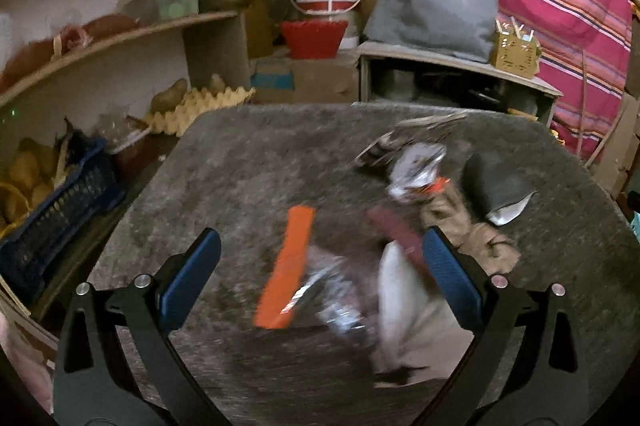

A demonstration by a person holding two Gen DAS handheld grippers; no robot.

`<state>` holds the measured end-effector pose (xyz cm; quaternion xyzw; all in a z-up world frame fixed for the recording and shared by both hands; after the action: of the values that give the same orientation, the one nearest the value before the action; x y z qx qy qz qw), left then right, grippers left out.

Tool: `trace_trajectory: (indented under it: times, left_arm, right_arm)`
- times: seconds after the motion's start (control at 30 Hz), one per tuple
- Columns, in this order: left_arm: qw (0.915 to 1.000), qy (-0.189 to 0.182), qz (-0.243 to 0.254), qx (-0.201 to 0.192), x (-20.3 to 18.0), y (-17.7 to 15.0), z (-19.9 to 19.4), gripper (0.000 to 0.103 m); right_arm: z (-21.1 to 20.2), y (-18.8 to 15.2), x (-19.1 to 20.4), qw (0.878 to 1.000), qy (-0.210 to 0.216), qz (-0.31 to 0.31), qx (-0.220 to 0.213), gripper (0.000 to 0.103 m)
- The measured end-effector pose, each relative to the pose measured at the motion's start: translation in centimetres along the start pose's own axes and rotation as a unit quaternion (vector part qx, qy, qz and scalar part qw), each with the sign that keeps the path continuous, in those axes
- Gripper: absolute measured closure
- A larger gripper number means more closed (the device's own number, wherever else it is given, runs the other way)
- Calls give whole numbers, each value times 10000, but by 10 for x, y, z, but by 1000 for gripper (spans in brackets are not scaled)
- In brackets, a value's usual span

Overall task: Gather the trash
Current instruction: 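Return to the table and grasp the clear plastic bag with the left tool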

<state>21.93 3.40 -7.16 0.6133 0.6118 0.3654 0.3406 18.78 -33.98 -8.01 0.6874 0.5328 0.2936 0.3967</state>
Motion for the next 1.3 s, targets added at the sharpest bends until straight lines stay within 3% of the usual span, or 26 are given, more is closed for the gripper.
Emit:
trace_trajectory:
  times: [0.13, 0.3, 0.37, 0.47, 0.63, 0.8, 0.97, 1.3]
  left_arm:
    - [10000, 43, -13, 72, 19, -6, 5, 6]
    - [9993, -198, -155, 293, 31, -18, 14, 9]
    - [9980, -421, -216, 413, 28, -20, 19, 16]
    - [9933, -846, -315, 720, 18, -27, 29, 45]
    - [9928, -937, -208, 721, 8, -28, 27, 65]
    - [9983, -455, 84, 361, 17, -13, 11, 76]
    - [9992, 346, 211, -66, 50, 7, -5, 77]
    - [9940, 1059, 137, -221, 96, 10, -4, 77]
  right_arm:
    - [3, 0, 25, 9998, 48, -173, 2, 5]
    - [5, -2, 49, 9993, 135, -356, 60, 5]
    - [5, -3, 56, 9991, 204, -353, 90, 5]
    - [4, -6, 65, 9989, 279, -362, 122, 5]
    - [1, -9, 85, 9979, 415, -481, 145, 5]
    - [-6, -11, 108, 9961, 600, -636, 85, 5]
    - [-12, -14, 132, 9941, 855, -662, 57, 5]
    - [-9, -29, 190, 9881, 1168, -974, 216, 5]
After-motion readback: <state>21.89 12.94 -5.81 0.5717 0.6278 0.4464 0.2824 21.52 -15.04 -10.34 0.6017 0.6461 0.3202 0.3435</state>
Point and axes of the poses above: each gripper's, at about its wrist camera, not at the fingertips, and z roughly the way its jaws point, x to its left, y to its top, the point moved 5 cm from there along z, roughly the way its jaws point, and after that the axes turned 5 degrees about -x, right-handed, at the moved point
